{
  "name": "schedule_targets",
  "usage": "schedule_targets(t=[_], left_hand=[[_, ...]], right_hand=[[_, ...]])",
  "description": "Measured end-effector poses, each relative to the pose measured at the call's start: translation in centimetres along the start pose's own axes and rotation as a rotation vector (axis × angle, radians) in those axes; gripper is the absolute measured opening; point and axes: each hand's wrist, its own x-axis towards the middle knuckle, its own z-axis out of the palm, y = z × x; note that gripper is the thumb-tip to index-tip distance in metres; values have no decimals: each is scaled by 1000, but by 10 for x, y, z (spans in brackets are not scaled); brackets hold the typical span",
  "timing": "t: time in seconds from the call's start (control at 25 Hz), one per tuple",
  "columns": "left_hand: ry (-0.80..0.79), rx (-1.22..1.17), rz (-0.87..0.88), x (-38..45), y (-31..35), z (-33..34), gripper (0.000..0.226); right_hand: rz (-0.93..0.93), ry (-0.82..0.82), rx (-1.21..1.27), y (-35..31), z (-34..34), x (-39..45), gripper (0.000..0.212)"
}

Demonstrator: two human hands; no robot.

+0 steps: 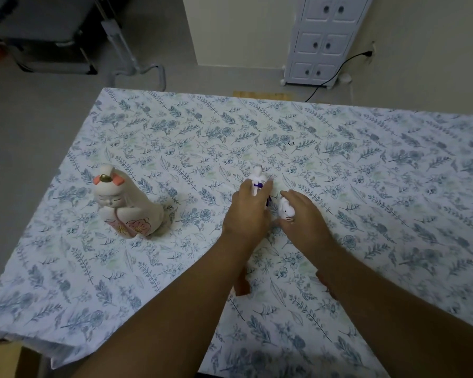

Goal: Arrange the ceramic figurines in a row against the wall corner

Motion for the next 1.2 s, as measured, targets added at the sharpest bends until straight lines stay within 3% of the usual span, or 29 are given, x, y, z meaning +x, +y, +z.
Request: schedule_targets(t=[0.08,0.24,0.36,0.52,0.64,0.76,1.0,1.2], left_hand=[[22,-142,-27,-13,2,-10,78],[162,-345,-127,-67,-6,-20,73],[74,-291,-265,-101,-21,-4,62],[-71,-222,-399,-131,-33,20,49],[-94,-257,-386,-136,-35,27,39],[-82,-323,-320,-133,-32,26,35],[-36,-491,-257,-126,-21,18,34],[-38,-516,-207,-121,-17,19,41]], right_hand=[[19,-1,27,-3,-10,-8,68],[133,82,-94,6,-36,-58,62],[246,119,-199,26,-47,-100,55],[285,50,-223,44,-38,-144,57],[271,-6,-116,53,-32,-149,45],[312,-19,-34,48,-34,-139,52],[97,29,59,15,-31,-120,46],[-17,-79,-22,6,-18,-111,52]])
